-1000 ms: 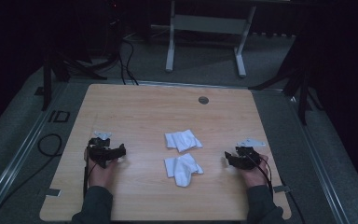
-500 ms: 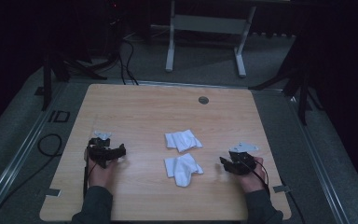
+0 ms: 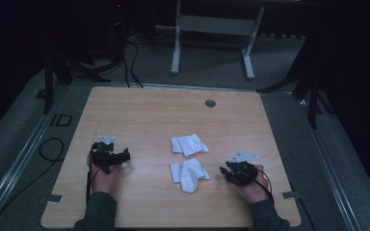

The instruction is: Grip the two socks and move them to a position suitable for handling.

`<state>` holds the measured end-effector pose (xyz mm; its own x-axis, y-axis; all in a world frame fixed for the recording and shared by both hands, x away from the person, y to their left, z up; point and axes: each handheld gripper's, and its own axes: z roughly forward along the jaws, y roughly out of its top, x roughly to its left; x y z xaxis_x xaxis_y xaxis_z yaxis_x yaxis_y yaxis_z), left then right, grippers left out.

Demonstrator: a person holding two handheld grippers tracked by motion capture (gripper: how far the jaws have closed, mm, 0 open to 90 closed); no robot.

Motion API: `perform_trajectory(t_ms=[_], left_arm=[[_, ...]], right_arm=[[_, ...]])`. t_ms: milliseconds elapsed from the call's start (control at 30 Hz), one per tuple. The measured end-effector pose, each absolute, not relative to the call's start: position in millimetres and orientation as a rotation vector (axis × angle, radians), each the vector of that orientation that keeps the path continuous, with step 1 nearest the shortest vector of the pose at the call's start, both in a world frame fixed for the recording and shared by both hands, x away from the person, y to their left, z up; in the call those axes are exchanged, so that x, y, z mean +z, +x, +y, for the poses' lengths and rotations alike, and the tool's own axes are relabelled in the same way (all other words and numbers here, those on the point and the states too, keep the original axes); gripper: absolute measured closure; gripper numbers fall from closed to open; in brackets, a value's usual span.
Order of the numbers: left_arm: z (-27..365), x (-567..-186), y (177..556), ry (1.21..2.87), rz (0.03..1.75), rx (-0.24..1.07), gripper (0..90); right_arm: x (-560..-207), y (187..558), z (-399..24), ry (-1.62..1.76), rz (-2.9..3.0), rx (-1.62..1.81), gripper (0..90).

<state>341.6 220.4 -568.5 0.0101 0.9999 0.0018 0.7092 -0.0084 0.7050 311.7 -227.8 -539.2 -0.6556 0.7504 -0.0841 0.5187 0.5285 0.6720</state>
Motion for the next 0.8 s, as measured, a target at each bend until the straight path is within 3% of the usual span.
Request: perform_trajectory(t_ms=[233, 333, 533, 800], left_arm=[[220.4, -568.4, 341.6, 1.772, 1.752, 0.724, 12.1], [220.4, -568.4, 341.6, 1.772, 1.752, 0.723, 12.1], [220.4, -568.4, 341.6, 1.772, 1.752, 0.724, 12.1], [220.4, -568.4, 341.6, 1.772, 1.752, 0.724, 12.1]], right_arm=[[-538.0, 303.1, -211.2, 0.98, 2.473, 0.91, 80.3], [-535.7, 299.2, -204.8, 0.966, 2.495, 0.937, 80.4], [-529.3, 289.1, -185.4, 0.91, 2.542, 1.006, 77.8], [-529.4, 279.8, -169.1, 0.878, 2.596, 1.051, 62.8]])
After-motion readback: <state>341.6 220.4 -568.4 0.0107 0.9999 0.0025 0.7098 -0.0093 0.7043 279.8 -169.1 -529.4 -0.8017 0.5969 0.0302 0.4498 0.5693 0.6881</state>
